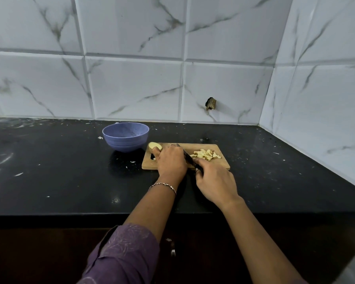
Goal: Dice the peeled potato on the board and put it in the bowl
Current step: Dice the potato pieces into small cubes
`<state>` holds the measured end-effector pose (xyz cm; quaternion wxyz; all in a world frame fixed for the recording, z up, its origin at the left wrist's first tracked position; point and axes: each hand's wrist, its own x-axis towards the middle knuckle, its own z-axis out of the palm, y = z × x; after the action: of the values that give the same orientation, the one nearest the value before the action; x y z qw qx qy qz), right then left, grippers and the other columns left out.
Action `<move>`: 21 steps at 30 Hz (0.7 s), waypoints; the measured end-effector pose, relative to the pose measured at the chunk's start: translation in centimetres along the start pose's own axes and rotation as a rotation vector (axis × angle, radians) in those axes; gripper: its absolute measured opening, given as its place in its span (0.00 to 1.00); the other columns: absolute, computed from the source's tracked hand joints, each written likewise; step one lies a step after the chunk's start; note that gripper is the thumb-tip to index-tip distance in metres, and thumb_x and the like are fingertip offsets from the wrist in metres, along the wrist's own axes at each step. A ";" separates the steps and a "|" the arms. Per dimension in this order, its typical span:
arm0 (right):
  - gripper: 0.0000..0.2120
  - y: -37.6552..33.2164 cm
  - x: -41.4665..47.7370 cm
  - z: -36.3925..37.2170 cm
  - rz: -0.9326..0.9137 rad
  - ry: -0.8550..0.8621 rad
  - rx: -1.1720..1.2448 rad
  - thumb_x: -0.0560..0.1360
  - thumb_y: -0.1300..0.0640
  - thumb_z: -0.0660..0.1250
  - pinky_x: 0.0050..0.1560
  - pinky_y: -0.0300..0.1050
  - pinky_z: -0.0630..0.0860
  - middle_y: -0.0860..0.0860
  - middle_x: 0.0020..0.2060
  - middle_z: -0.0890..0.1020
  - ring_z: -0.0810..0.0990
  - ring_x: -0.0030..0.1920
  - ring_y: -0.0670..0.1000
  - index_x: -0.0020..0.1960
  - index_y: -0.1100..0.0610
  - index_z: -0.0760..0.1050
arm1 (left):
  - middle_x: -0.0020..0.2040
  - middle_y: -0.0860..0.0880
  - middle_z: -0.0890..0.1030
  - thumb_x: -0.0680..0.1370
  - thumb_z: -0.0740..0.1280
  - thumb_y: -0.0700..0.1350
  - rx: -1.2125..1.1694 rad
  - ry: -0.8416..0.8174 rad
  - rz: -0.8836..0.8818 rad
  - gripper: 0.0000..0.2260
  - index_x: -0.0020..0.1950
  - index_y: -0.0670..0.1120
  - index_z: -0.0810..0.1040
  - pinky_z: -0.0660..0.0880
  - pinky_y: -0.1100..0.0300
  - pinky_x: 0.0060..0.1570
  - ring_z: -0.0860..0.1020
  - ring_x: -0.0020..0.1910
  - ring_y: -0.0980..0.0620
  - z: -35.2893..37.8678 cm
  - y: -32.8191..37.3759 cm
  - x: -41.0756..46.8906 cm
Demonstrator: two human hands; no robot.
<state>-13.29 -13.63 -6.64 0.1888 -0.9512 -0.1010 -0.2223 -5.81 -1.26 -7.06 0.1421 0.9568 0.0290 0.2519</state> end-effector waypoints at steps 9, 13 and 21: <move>0.15 0.2 -0.2 0.0 -0.050 0.059 -0.078 0.80 0.53 0.62 0.43 0.43 0.74 0.47 0.50 0.82 0.81 0.48 0.49 0.66 0.44 0.75 | 0.51 0.51 0.81 0.77 0.64 0.43 0.006 0.024 0.014 0.08 0.51 0.49 0.83 0.65 0.45 0.65 0.78 0.55 0.49 0.6 -0.4 0.5; 0.14 0.1 -0.1 0.4 -0.062 0.082 -0.144 0.80 0.53 0.61 0.42 0.45 0.77 0.47 0.47 0.82 0.81 0.45 0.50 0.64 0.44 0.75 | 0.52 0.52 0.81 0.78 0.63 0.44 0.046 0.022 0.000 0.08 0.50 0.50 0.83 0.59 0.45 0.64 0.77 0.55 0.50 0.4 -0.2 0.3; 0.13 0.3 0.0 0.7 -0.013 0.142 -0.197 0.80 0.55 0.62 0.39 0.44 0.76 0.46 0.43 0.82 0.81 0.42 0.48 0.63 0.45 0.76 | 0.54 0.50 0.80 0.79 0.64 0.42 0.038 -0.002 0.023 0.09 0.54 0.49 0.82 0.64 0.45 0.65 0.76 0.57 0.48 0.3 -0.2 0.1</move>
<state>-12.93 -13.66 -7.29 0.0996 -0.9463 -0.0713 -0.2992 -5.55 -1.17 -7.34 0.1209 0.9599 0.0226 0.2520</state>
